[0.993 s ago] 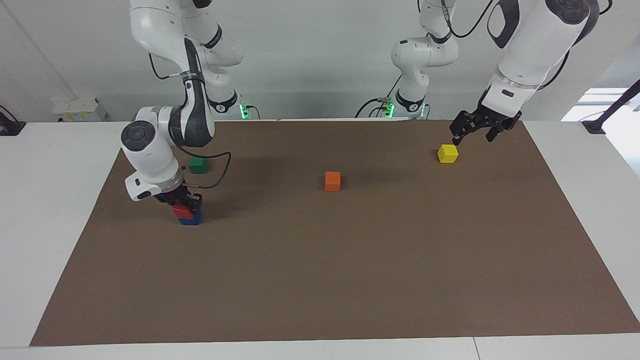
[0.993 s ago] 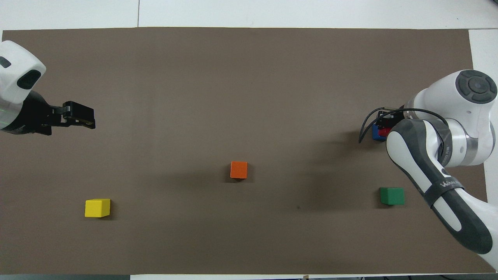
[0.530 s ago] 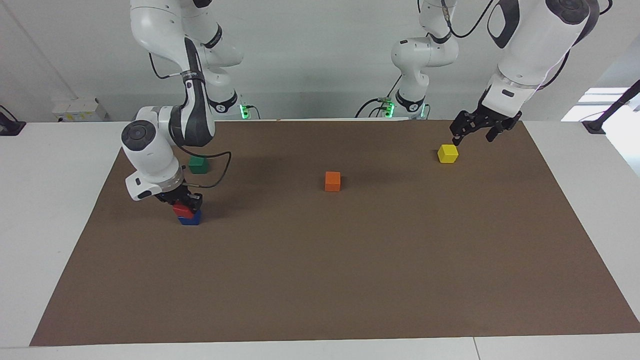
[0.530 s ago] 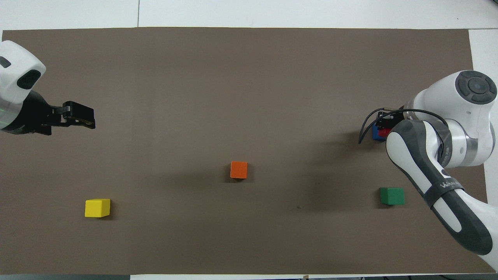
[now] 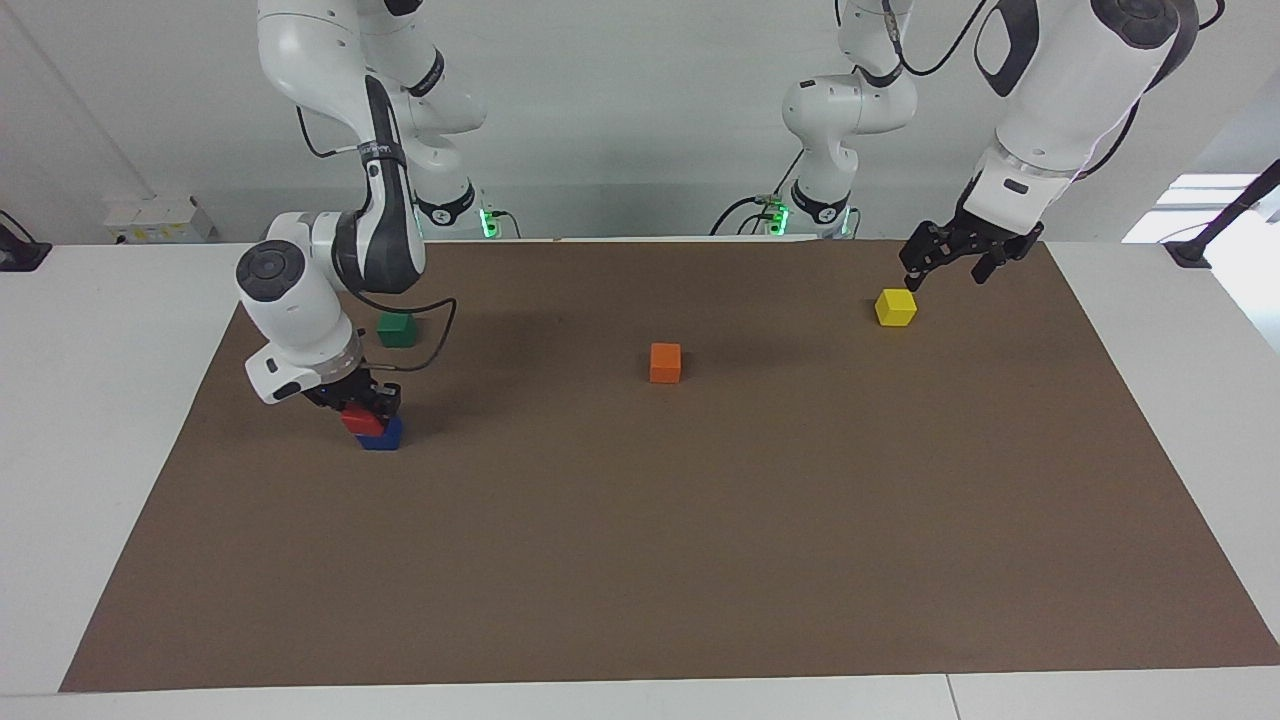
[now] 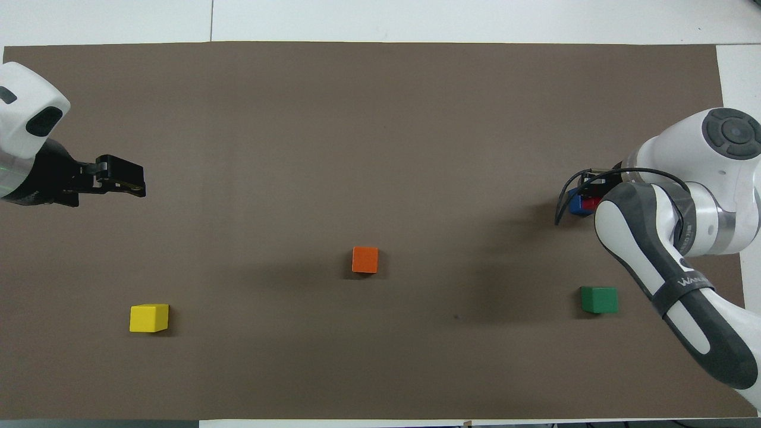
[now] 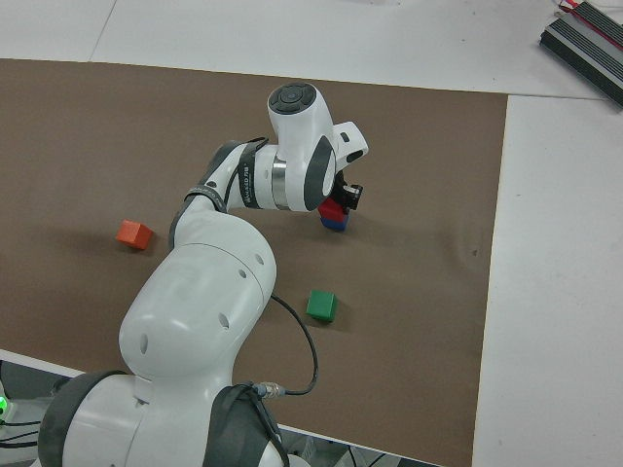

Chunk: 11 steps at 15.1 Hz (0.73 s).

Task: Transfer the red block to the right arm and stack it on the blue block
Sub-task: 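Open the right gripper and lift it away from the stack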

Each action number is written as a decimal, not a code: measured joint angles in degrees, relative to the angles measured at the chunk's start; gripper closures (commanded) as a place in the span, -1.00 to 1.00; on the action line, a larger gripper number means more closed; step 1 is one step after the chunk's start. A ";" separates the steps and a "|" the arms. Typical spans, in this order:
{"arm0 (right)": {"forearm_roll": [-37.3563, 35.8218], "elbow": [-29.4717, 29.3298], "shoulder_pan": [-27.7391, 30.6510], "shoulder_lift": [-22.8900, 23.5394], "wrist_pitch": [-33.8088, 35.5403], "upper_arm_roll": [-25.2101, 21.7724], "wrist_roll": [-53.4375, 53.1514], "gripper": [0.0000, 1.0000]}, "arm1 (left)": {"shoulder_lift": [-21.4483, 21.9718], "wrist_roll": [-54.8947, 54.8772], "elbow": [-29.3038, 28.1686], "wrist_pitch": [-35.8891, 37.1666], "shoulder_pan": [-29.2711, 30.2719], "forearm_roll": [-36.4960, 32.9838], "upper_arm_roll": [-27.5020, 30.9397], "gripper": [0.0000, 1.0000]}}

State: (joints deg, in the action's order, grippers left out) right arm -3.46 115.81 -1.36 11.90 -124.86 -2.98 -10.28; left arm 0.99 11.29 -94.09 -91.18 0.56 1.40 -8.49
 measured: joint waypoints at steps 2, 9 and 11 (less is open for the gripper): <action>0.00 0.01 0.01 0.00 0.00 0.01 0.05 0.08 | 0.00 0.00 0.00 0.00 0.00 0.00 0.00 -1.00; 0.00 0.03 -0.08 -0.01 -0.49 0.17 4.34 0.21 | 0.00 0.00 0.00 0.00 0.00 0.00 0.00 -1.00; 0.00 0.07 -0.10 -0.01 -1.03 0.19 5.11 0.21 | 0.00 0.00 0.00 0.00 0.00 0.00 0.00 -1.00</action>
State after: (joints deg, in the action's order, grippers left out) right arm -3.46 115.88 -1.45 11.89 -125.89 -2.79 -5.16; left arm 0.99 11.29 -94.09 -91.18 0.56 1.40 -8.49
